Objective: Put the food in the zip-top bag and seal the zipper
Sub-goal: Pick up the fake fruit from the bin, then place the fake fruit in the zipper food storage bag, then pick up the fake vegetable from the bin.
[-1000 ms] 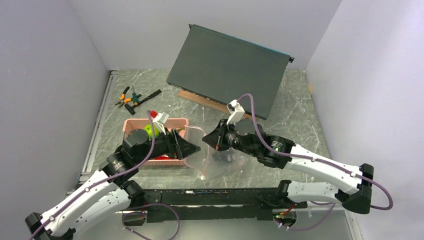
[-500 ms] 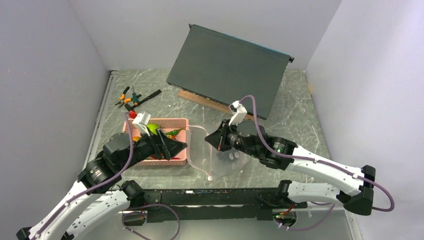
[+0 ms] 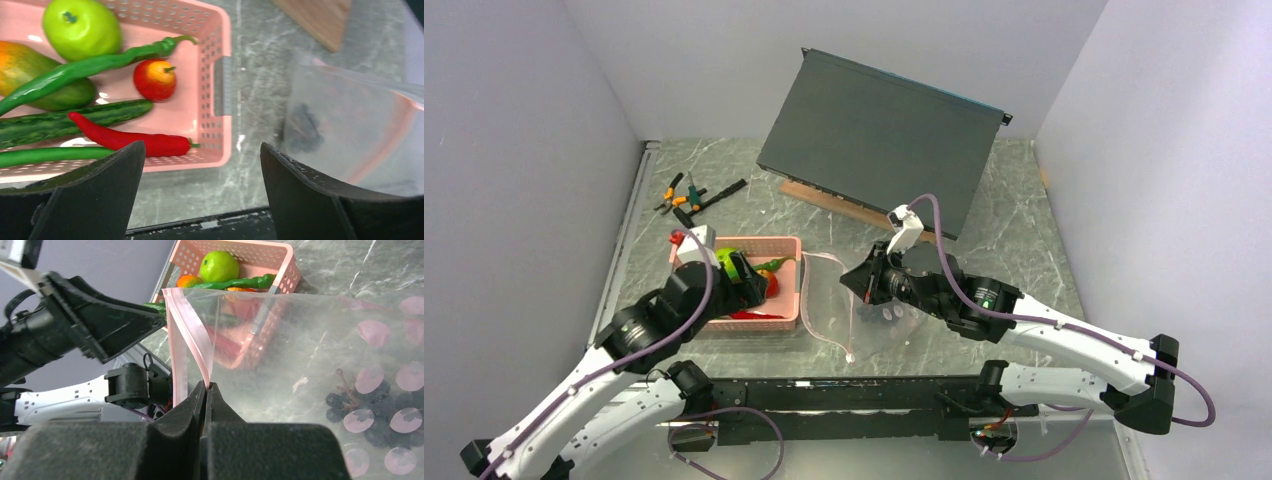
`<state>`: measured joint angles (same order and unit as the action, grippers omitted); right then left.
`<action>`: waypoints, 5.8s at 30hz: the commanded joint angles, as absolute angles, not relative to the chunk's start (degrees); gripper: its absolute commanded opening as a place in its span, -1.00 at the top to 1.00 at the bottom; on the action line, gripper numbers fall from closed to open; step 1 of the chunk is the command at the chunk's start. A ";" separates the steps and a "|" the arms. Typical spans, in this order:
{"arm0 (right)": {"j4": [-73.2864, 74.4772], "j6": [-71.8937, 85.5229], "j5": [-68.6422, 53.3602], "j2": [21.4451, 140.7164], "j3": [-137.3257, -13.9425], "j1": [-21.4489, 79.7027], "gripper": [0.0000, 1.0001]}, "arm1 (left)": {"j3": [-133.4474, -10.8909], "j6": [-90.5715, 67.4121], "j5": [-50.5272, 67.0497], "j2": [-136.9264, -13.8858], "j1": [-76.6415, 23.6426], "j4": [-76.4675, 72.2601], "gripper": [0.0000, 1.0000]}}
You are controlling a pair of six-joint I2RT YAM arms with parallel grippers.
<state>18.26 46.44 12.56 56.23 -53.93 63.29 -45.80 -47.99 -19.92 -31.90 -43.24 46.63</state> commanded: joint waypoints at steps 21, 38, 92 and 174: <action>19.18 45.68 13.27 54.11 -53.53 63.02 1.00 | -46.53 -40.78 -17.16 -75.86 -30.66 24.64 -0.71; 18.89 45.84 12.75 55.18 -53.50 62.59 1.00 | -47.43 -39.35 -18.62 -75.06 -29.72 29.78 0.15; 17.75 46.91 9.48 57.12 -54.23 62.57 1.00 | -46.70 -36.72 18.26 -39.99 -46.64 19.09 -0.90; 17.04 46.79 8.99 56.36 -52.04 62.43 1.00 | -30.98 -39.60 -18.47 -51.41 -22.52 32.52 0.71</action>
<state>19.35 46.70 9.65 57.74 -52.64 62.65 -28.64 -40.05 -19.73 -53.41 -22.68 30.98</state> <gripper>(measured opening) 0.009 0.175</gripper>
